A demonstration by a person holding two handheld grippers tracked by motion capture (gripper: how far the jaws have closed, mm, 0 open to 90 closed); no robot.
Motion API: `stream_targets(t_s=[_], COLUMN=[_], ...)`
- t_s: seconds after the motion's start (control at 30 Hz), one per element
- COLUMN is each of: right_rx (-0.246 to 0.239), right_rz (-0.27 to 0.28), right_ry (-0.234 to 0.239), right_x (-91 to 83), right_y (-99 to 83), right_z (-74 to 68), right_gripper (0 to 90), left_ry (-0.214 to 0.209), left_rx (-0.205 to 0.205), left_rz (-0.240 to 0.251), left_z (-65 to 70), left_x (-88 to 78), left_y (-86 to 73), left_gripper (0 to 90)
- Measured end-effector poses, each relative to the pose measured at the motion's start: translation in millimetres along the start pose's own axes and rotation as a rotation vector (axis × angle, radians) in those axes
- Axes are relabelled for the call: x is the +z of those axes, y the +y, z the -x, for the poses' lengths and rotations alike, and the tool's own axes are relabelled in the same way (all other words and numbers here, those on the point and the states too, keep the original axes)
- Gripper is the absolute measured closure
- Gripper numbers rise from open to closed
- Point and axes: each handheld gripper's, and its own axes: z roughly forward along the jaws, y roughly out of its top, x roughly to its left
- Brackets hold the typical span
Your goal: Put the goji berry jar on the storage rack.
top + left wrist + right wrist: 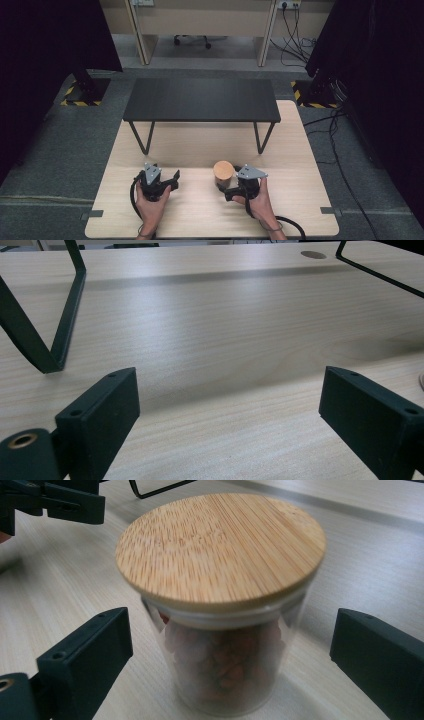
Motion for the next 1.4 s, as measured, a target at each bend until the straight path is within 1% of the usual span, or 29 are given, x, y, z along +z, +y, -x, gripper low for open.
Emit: stream_targets(t_s=[0.23,0.37,0.43,0.7,0.8,0.87,0.93,1.0,1.03,1.07,1.1,1.17,1.23,1.27,1.33,1.4], right_rx=[-0.003,-0.013,-0.020,-0.040,-0.023,0.000,0.020,0.046,0.058,0.060,0.066,0.072,0.088,0.087,0.099,0.111], right_rz=[-0.027,-0.033,-0.030,-0.023,-0.009,-0.002,0.005,0.022,0.024,0.031,0.046,0.071,0.094,0.101,0.106,0.110], right_ry=[0.014,0.017,0.007,-0.006,-0.014,-0.011,-0.020,-0.039,-0.061,-0.086,-0.103,-0.159,-0.205,-0.224,-0.242,-0.241], right_x=[8.8,11.7,12.3,11.6,10.5,9.7,8.7,6.9,5.3,3.4,0.6,-5.4,-10.8,-12.6,-15.3,-17.1], right_y=[8.3,10.7,10.6,9.2,6.9,5.5,4.1,1.0,1.3,1.2,0.5,1.7,4.0,5.1,6.9,7.2], right_z=[2.7,2.5,0.1,-3.7,-3.6,-1.9,-2.8,-5.7,-9.9,-15.1,-19.2,-31.9,-42.5,-46.7,-51.1,-50.9], right_gripper=[14.1,24.6,25.0,25.9,26.1,26.1,26.1,26.1,26.1,26.1,26.1,26.1,26.1,26.1,26.1,26.1], left_ry=[0.001,0.000,0.001,0.001,-0.001,-0.003,-0.003,-0.004,-0.004,-0.004,-0.004,-0.003,-0.003,-0.002,-0.002,-0.002], left_rx=[0.002,0.003,0.003,0.007,0.009,0.012,0.011,0.007,0.005,0.005,0.004,0.007,0.007,0.006,0.005,0.006], left_rz=[0.000,0.000,0.000,0.001,0.001,0.000,0.001,0.003,0.006,0.005,0.005,0.004,0.005,0.005,0.006,0.006], left_z=[0.3,0.3,0.3,0.8,1.1,1.1,1.1,0.5,0.2,0.0,0.1,0.6,0.7,0.6,0.5,0.6], left_x=[0.0,0.0,0.0,0.4,0.8,1.2,1.7,1.6,1.4,1.4,1.5,1.5,1.4,1.4,1.4,1.4], left_y=[0.0,0.0,0.0,0.1,0.2,0.5,0.6,0.3,-0.1,-0.1,0.0,0.1,0.0,0.0,-0.1,-0.2], left_gripper=[8.7,8.7,8.6,8.7,8.6,8.7,8.6,8.7,8.7,8.6,8.7,8.7,8.7,8.6,8.7,8.7])
